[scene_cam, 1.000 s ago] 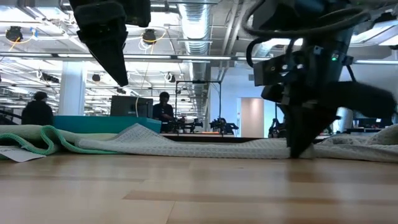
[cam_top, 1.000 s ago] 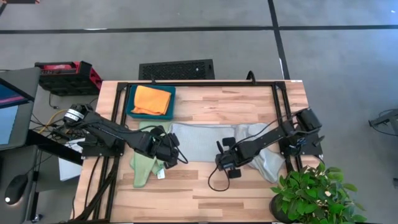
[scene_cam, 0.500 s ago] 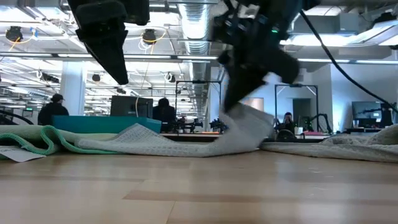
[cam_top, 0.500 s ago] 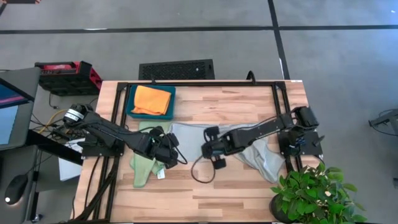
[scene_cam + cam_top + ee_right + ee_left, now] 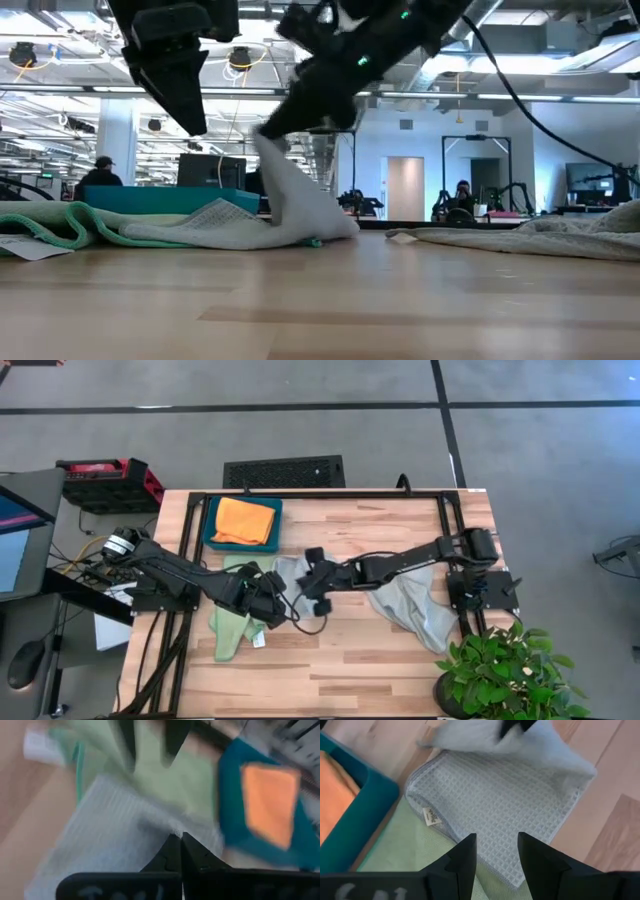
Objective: Fold microfiber towels
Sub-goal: Fold the left gray towel
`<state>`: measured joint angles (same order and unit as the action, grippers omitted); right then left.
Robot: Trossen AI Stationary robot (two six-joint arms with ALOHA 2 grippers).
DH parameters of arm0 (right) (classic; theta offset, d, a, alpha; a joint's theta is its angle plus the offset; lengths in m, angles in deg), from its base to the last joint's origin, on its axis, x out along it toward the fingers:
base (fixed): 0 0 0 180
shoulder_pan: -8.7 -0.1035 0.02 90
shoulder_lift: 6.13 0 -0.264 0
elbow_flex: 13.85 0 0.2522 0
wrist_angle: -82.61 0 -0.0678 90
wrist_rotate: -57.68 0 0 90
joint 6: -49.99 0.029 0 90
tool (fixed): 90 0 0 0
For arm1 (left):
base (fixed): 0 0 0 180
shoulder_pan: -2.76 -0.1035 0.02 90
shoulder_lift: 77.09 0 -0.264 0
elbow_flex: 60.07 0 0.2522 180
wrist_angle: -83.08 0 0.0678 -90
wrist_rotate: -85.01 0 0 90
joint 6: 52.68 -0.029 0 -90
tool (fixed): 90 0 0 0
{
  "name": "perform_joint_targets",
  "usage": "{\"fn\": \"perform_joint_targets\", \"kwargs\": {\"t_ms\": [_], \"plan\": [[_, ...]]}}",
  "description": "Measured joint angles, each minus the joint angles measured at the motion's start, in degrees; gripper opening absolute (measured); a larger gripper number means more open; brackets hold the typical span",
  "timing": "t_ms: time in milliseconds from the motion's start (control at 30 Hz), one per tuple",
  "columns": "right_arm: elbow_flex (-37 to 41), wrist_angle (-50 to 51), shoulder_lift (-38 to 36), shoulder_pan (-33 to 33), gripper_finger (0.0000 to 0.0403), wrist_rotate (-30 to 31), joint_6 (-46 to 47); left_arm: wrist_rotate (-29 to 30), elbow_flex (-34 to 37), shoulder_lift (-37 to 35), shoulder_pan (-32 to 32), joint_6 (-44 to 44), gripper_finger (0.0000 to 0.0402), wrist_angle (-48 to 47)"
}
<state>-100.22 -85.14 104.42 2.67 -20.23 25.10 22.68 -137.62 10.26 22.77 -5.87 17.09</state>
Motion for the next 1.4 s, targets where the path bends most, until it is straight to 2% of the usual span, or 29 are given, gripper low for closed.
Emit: {"fn": "perform_joint_targets", "kwargs": {"t_ms": [233, 367, 500, 867, 1167, 1400], "plan": [[-0.5, -3.8, 2.3, 0.5, 0.0009, -0.7, -2.3, 0.0, -0.1, 0.0, 0.0, 2.2, 0.0137, -1.6], [-1.1, -7.0, 3.2, 0.5, 0.0007, -4.4, -3.6, 0.0, -0.1, -0.1, 0.0, 2.5, 0.0137, -2.3], [-2.2, -8.5, 4.2, 0.4, 0.0007, -5.4, -5.0, -0.1, -0.1, -0.1, 0.0, 2.5, 0.0137, -2.4], [-3.4, -8.6, 6.5, 0.4, 0.0023, -6.2, -6.8, -0.9, -0.1, -0.1, 0.0, 3.0, 0.0137, -3.0], [-3.4, -8.0, 6.9, -0.4, 0.0068, -6.3, -7.0, -0.9, -0.1, -0.1, 0.0, 3.0, 0.0137, -3.0], [-3.4, -8.4, 6.9, -1.0, 0.0141, -6.2, -7.1, -0.9, -0.1, -0.1, 0.0, 3.5, 0.0137, -3.4]]}}
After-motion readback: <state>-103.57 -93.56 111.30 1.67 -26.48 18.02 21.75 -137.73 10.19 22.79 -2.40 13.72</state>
